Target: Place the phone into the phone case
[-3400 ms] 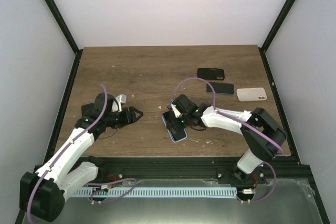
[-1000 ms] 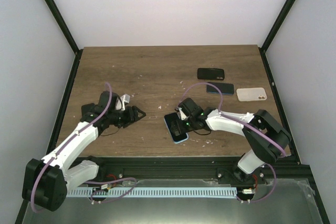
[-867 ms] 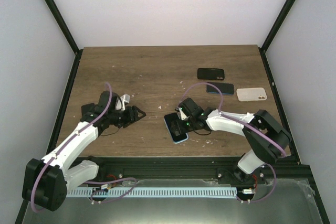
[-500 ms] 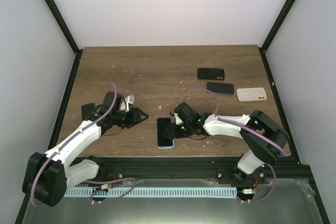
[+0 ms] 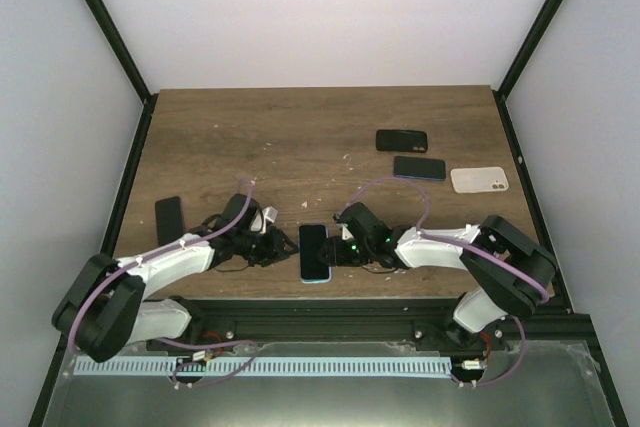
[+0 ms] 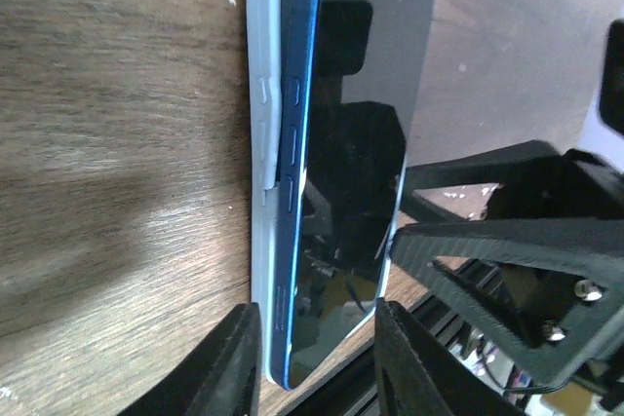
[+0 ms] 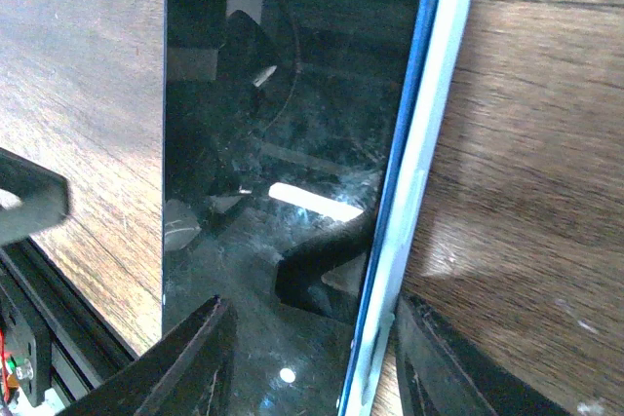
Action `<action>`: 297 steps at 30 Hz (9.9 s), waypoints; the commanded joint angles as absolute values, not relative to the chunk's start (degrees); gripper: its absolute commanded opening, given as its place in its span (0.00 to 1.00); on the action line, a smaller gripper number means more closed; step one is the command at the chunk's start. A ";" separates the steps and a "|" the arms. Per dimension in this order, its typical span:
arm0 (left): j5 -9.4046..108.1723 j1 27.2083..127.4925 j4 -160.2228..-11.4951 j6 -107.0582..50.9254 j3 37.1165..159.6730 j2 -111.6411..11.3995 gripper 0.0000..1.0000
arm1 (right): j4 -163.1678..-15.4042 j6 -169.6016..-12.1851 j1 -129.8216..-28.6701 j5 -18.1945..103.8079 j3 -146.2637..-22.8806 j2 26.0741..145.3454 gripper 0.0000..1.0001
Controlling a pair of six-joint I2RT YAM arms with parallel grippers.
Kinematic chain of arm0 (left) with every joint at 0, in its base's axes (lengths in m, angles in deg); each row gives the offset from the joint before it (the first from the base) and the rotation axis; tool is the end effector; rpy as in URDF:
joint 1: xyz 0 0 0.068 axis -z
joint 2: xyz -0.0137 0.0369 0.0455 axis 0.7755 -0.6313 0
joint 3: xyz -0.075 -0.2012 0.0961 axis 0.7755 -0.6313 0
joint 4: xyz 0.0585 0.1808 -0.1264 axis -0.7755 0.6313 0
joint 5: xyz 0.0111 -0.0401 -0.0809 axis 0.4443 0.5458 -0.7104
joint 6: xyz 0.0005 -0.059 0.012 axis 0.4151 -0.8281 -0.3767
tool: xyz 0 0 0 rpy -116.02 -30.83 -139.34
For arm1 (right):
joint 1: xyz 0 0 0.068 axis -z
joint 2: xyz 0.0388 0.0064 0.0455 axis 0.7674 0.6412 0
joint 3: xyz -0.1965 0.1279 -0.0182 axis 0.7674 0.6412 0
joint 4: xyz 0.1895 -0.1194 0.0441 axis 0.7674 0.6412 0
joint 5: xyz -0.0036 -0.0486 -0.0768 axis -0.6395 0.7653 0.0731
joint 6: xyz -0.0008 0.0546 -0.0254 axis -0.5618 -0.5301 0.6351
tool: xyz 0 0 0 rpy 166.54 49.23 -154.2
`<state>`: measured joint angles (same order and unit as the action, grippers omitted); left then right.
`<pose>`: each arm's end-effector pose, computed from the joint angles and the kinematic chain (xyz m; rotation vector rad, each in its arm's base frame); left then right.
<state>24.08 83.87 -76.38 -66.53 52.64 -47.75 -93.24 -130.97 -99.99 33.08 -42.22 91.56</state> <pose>0.1601 -0.1335 0.1279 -0.1426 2.8007 -1.2313 0.1540 0.2034 0.1154 -0.2209 2.7170 1.0108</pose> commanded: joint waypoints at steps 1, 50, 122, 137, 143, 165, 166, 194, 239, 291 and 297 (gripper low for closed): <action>23.64 85.23 -83.12 -68.36 52.35 -51.15 0.30 | -98.54 -133.82 -98.39 33.15 -38.93 89.53 0.43; 23.67 87.85 -85.76 -68.05 52.04 -58.32 0.12 | -130.05 -143.98 -94.68 15.60 -33.33 91.96 0.43; 6.16 78.84 -92.75 -74.36 60.26 -22.19 0.00 | -135.34 -147.20 -95.16 9.62 -36.98 61.14 0.15; 4.14 78.93 -92.44 -78.17 56.94 -19.44 0.55 | -134.18 -146.59 -95.12 23.10 -40.84 60.20 0.04; 3.80 79.59 -92.22 -77.55 56.57 -19.79 0.44 | -133.46 -146.06 -95.10 23.37 -42.60 62.48 0.04; 5.91 79.46 -90.25 -71.54 60.21 -18.14 0.56 | -126.76 -134.39 -95.12 8.87 -37.72 56.62 0.04; 5.66 79.50 -89.84 -70.86 61.19 -18.40 0.57 | -126.69 -134.31 -95.12 7.63 -37.73 56.58 0.04; 7.17 79.53 -88.31 -67.05 66.65 -21.67 0.00 | -129.86 -136.81 -95.12 4.18 -33.87 53.83 0.07; -2.14 79.59 -90.69 -62.42 65.66 -23.14 0.00 | -108.65 -133.75 -94.88 14.42 -46.72 55.01 0.58; 13.61 79.40 -78.95 -58.43 74.05 -32.00 0.05 | -108.83 -130.80 -94.15 12.91 -40.56 57.27 0.01; 23.04 79.37 -66.83 -51.73 78.74 -33.29 0.52 | -103.62 -127.85 -93.95 19.16 -42.85 58.62 0.01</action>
<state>12.24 79.71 -76.53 -56.43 75.26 -32.80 -106.29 -131.21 -94.17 13.56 -40.77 57.75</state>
